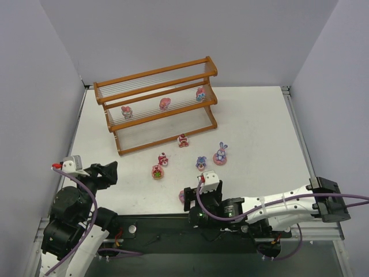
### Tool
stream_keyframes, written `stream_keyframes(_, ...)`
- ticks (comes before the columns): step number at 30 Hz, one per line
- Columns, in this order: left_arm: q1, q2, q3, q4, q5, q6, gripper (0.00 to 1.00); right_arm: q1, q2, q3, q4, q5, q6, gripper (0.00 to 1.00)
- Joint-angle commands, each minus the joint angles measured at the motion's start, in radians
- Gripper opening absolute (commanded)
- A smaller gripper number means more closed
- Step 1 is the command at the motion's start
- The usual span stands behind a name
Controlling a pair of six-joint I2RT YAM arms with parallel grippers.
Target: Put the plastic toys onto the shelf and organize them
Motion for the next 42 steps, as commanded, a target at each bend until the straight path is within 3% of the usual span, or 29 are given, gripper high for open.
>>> stream_keyframes(1, 0.004, 0.010, -0.002, 0.053, 0.019, 0.018, 0.79, 0.013, 0.076, -0.023, 0.098, 0.016, 0.074, 0.85)
stream_keyframes(9, 0.004, 0.007, -0.002, 0.056, 0.022, 0.018, 0.79, -0.001, 0.195, -0.007, 0.159, 0.048, 0.094, 0.80)
stream_keyframes(26, 0.004, -0.007, -0.003, 0.054, 0.020, 0.020, 0.79, -0.099, 0.295, -0.013, 0.284, -0.004, 0.048, 0.54)
stream_keyframes(29, 0.004, -0.010, -0.002, 0.056, 0.020, 0.020, 0.79, -0.116, 0.303, 0.000, 0.285, -0.014, 0.029, 0.44)
stream_keyframes(34, 0.004, -0.014, -0.003, 0.056, 0.022, 0.021, 0.79, -0.127, 0.305, 0.018, 0.282, -0.021, 0.002, 0.03)
stream_keyframes(42, 0.004, -0.028, -0.005, 0.059, 0.026, 0.023, 0.79, -0.210, 0.259, 0.115, 0.242, 0.008, -0.080, 0.00)
